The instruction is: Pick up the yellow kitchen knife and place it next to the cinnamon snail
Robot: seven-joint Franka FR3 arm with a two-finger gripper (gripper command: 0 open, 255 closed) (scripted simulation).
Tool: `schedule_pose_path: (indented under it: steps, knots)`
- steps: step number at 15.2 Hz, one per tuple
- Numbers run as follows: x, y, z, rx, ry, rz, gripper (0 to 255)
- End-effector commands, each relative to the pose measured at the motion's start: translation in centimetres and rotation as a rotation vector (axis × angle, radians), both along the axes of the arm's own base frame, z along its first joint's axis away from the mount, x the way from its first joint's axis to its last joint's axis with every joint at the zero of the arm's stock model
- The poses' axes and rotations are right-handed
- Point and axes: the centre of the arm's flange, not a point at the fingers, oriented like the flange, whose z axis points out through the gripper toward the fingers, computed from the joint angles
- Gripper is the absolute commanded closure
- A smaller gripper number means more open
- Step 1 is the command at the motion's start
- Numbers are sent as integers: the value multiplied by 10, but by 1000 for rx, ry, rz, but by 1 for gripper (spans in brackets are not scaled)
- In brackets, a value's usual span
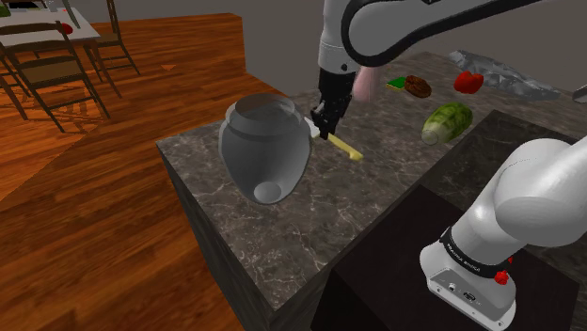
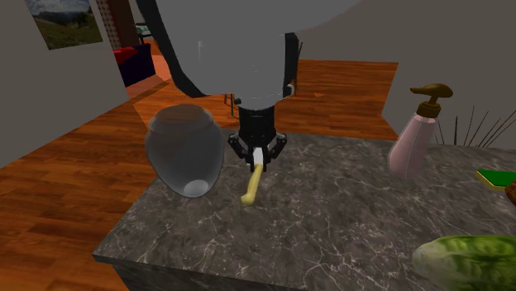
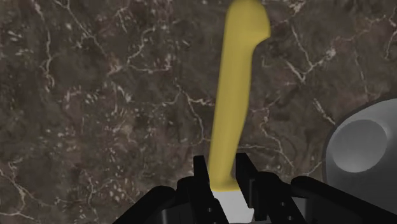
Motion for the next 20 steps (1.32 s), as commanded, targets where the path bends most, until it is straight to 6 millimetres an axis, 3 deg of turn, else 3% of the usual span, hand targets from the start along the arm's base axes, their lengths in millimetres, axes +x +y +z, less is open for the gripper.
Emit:
schedule_pose_path:
  steps: [1, 6, 20]
  knots:
    - [0, 0, 11, 0, 0, 0, 255]
    - [0, 0, 35, 0, 0, 0, 255]
    - [37, -181, 36, 0, 0, 0, 255]
